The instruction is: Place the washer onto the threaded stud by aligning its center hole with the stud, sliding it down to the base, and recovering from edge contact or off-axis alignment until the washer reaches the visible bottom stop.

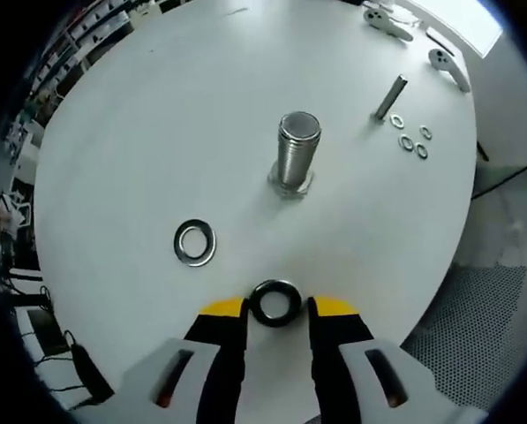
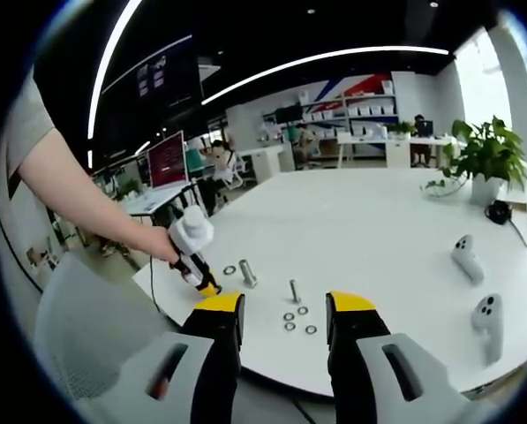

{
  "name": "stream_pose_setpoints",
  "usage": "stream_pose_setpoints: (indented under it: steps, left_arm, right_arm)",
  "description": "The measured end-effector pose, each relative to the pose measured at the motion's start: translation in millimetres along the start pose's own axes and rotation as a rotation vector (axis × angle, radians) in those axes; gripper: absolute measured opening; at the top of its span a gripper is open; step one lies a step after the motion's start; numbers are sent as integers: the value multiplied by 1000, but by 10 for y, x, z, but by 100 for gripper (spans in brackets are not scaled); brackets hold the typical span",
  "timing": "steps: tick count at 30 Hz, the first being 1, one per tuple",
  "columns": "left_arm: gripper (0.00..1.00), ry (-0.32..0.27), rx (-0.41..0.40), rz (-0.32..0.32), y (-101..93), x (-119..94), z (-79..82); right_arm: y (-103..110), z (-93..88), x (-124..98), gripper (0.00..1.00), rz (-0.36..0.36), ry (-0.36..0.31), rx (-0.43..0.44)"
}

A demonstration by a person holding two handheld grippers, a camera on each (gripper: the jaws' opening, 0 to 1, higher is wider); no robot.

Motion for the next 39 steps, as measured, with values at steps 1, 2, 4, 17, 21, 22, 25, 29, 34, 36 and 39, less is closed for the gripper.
stream_pose_setpoints:
  steps: [1, 2, 4, 17, 21, 22, 25, 29, 34, 36, 39]
  left_arm:
    - [27, 0, 1, 2, -4, 1, -1]
    - [27, 4, 26, 18, -18, 2, -8]
    - [27, 4, 52, 20, -43, 4, -3]
    - [20, 42, 59, 24, -12, -3, -11]
    - [19, 28, 58, 27, -18, -18, -32]
    - [19, 29, 55, 23, -19, -13, -36]
    - [19, 31, 76, 20, -39, -19, -56]
    - [19, 32, 82, 13, -57, -25, -55]
    - [18, -1, 95, 12, -65, -99, 44]
    - [18, -12, 114, 9, -83, -142, 96]
    - [18, -29, 143, 13, -104, -221, 170]
  right_arm:
    - [-1, 3, 0, 39, 0, -2, 0]
    - [-3, 3, 0, 39, -1, -2, 1]
    - [-4, 5, 0, 39, -2, -3, 1]
    - [-5, 1, 1, 39, 0, 0, 0]
    - [-5, 4, -2, 39, 0, -3, 1]
    - [-7, 6, -2, 39, -1, -5, 2]
    - [-9, 9, -1, 39, -2, -6, 4]
    - [-2, -2, 2, 39, 2, 0, 3]
    - [-4, -4, -1, 39, -1, 0, 6]
    - [-1, -7, -2, 39, 1, 1, 5]
    - [-3, -5, -3, 39, 0, 0, 6]
Point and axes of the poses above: the point that each gripper's makers call its tool centre point, and the gripper's own axes: x roughly forward along the fingers, y roughly to its left, z roughly out of its top, the point moved 2 cm from there along -x, roughly backward along the fingers, and after that the axes turned 7 degrees about -x, right-handed, at the moved point
